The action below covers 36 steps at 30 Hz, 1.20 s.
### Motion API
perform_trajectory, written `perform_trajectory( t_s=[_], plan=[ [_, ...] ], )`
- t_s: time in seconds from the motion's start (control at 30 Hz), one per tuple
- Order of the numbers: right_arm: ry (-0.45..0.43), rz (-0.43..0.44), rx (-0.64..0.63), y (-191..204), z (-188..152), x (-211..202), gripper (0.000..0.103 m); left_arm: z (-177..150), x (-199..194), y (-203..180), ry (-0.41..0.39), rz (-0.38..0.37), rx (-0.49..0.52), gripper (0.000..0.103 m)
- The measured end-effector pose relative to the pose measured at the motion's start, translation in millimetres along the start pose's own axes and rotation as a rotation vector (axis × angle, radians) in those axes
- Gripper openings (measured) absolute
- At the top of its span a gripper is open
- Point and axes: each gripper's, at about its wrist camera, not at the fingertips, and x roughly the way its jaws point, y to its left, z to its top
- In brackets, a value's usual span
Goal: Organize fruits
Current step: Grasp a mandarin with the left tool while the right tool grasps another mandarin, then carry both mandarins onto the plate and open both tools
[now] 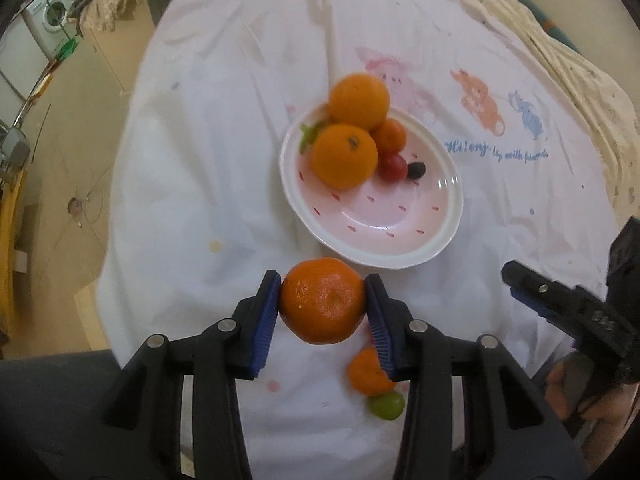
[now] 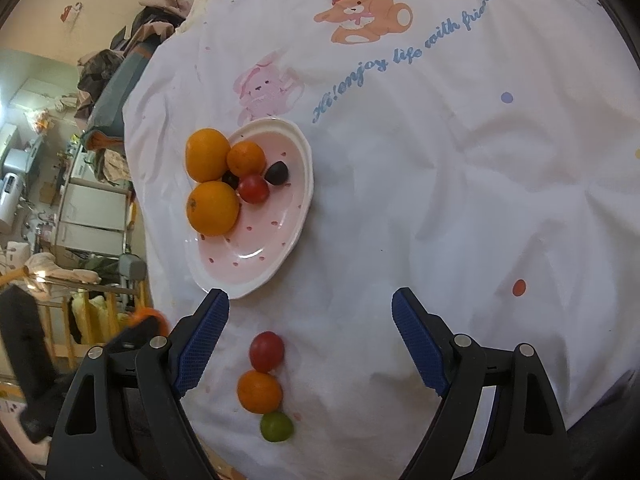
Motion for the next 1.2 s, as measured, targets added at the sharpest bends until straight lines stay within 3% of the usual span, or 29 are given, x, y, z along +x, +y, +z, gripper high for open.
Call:
perform_trajectory(
  t_s=[0.2,0.43,0.6,0.67,0.83,0.93,1.2],
  plan=[
    [0.061,0.043,-0.050,11.8,-8.1,10.0,0.086,-0.2,-10.3,23.1,-0.044,-0.014,-0.001,0.038],
    [0.241,0.082,-0.147,37.9,-33.1,48.2,0.085,-1.3,-1.6,53.8,-0.022,-0.045,-0.110,0.038],
    [0.347,0.059,-0.256,60.2,-53.7,72.6,0.077,-2.0,-3.6,53.1,-0.029,-0.058,-0.111,0.038],
    [0.383,0.068,-0.271,64.0,-60.7,81.1,0.064,-2.6,-4.0,50.2,-0.034,-0.060,-0.102,0.038],
    [0.400,0.035,-0.372,78.8,-73.3,91.4,0.057,-2.6,-2.3,42.5,-0.031,-0.078,-0.086,0.038],
    [0.380,0.002,-0.422,84.4,-77.2,92.3,0.045,-2.6,-1.1,38.5,-0.034,-0.074,-0.076,0.038],
    [0.344,0.100,-0.438,92.1,-78.1,75.8,0.045,-2.0,1.2,39.0,-0.043,-0.054,-0.088,0.038]
  ],
)
